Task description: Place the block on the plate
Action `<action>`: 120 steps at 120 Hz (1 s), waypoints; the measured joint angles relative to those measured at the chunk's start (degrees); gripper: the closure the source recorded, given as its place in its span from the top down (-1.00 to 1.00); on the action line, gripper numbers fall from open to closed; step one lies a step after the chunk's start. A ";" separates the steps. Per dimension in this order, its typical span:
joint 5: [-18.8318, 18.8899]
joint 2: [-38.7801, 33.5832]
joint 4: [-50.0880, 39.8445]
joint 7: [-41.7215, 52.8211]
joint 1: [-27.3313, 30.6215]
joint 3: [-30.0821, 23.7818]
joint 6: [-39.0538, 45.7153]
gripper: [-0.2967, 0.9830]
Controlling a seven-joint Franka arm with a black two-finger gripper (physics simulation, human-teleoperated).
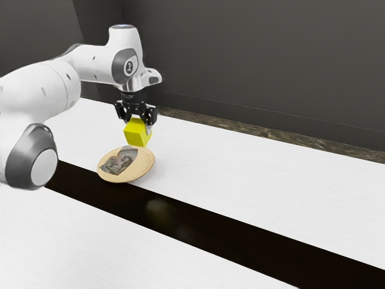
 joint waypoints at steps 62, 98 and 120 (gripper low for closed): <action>0.30 7.42 3.50 1.19 9.92 -5.54 0.94 0.09; 0.32 10.27 3.61 1.70 11.59 -7.01 1.84 0.09; 0.24 10.35 3.63 2.14 11.63 -7.45 2.14 0.27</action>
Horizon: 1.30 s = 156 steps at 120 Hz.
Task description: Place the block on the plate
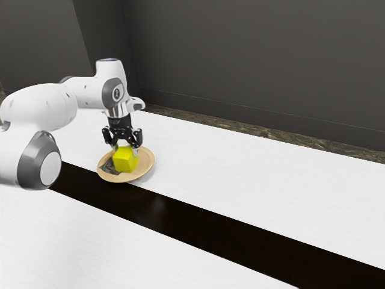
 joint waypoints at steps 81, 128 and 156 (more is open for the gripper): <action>0.61 -25.53 -18.42 0.93 -4.29 -3.45 -1.51 0.53; -0.36 -49.23 -32.83 0.37 -6.29 -13.41 -7.92 0.53; -2.55 -54.48 -36.67 -0.45 -7.17 -18.17 -11.81 0.53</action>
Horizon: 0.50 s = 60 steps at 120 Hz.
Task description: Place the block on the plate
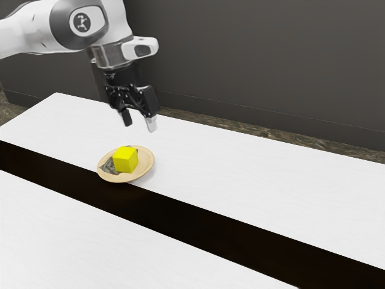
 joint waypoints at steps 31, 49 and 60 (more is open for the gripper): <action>0.16 4.05 2.65 -1.35 2.06 1.21 -1.21 0.54; 2.75 5.31 2.64 -1.93 2.89 1.92 -0.13 0.54; 4.00 5.97 2.74 -2.22 3.61 2.11 0.61 0.54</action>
